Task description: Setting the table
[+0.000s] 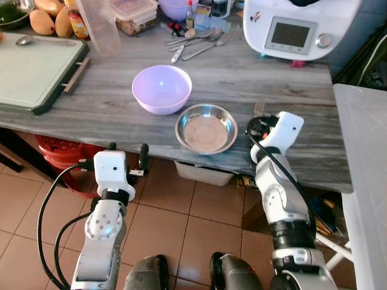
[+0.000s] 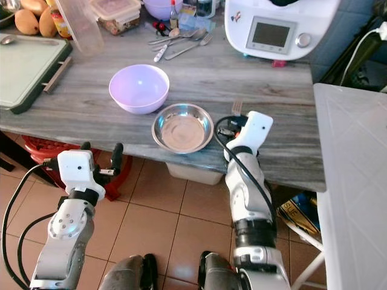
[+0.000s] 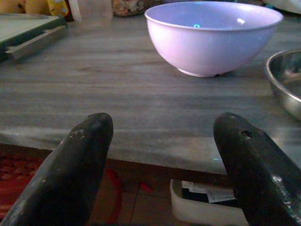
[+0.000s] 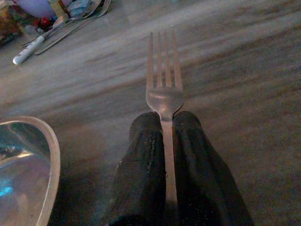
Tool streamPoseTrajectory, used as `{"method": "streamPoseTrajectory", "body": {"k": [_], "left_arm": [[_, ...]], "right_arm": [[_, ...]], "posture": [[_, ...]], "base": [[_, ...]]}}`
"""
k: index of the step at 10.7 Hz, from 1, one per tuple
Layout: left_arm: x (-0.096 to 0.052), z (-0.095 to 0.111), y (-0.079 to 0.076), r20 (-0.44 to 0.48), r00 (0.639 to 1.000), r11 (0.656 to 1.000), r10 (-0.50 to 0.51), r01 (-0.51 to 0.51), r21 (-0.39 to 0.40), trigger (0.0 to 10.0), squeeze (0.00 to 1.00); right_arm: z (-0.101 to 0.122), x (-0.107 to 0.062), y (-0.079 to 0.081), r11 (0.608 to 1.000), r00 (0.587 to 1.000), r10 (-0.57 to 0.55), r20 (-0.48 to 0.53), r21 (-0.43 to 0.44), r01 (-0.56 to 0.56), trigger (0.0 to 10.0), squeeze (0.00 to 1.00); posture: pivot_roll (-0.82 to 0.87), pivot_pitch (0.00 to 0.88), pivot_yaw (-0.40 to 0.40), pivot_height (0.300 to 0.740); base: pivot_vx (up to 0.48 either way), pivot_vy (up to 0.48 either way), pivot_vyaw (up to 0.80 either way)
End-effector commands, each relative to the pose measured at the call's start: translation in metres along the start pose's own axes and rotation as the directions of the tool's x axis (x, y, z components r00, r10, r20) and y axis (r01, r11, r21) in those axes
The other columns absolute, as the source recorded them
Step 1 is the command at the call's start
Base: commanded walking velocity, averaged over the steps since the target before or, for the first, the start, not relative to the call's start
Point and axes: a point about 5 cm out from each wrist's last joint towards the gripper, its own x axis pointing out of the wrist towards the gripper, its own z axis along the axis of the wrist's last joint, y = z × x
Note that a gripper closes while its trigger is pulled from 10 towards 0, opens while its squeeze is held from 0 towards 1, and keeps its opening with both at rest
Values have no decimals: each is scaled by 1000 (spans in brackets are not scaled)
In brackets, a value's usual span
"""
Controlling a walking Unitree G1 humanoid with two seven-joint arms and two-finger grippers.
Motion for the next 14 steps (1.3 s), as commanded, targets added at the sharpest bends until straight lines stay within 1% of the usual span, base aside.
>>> {"method": "streamPoseTrajectory", "body": {"k": [1, 5, 6, 10, 11, 12, 14], "left_arm": [[-1, 1, -2, -4, 1000, 1000, -6, 6, 2, 10000, 0], [0, 1, -3, -6, 1000, 1000, -18, 18, -3, 10000, 0], [0, 2, -4, -6, 1000, 1000, -21, 21, -4, 10000, 0], [0, -1, -5, -19, 999, 1000, -28, 28, -6, 10000, 0], [-1, -1, -5, -22, 999, 1000, -29, 29, -5, 10000, 0], [-1, -1, -5, -23, 999, 1000, -29, 29, -5, 10000, 0], [-1, -1, -5, -24, 999, 1000, -28, 27, -9, 10000, 0]], "right_arm": [[-5, 1, 2, 1000, 1000, -7, -27, 27, 8, 10000, 0], [-13, 7, 13, 1000, 998, 3, -59, 7, -3, 10000, 0], [-13, 8, 12, 1000, 998, -16, -62, -12, 15, 10000, 0], [-14, 13, 13, 1000, 998, -20, -60, -13, 20, 10000, 0], [-15, 13, 12, 999, 997, -33, -66, -34, 31, 10000, 984], [-17, 13, 12, 998, 997, -40, -70, -41, 37, 10000, 1000], [-18, 13, 9, 998, 997, -49, -67, -50, 46, 10000, 1000]], "posture": [[4, 188, 15, 740], [5, 188, 19, 740], [7, 189, 20, 740], [7, 193, 19, 740], [6, 193, 18, 740], [6, 193, 18, 740], [7, 191, 14, 740]], "base": [[0, 0, 0], [0, 0, 0], [0, 0, 0], [0, 0, 0], [0, 0, 0], [0, 0, 0], [0, 0, 0]]}}
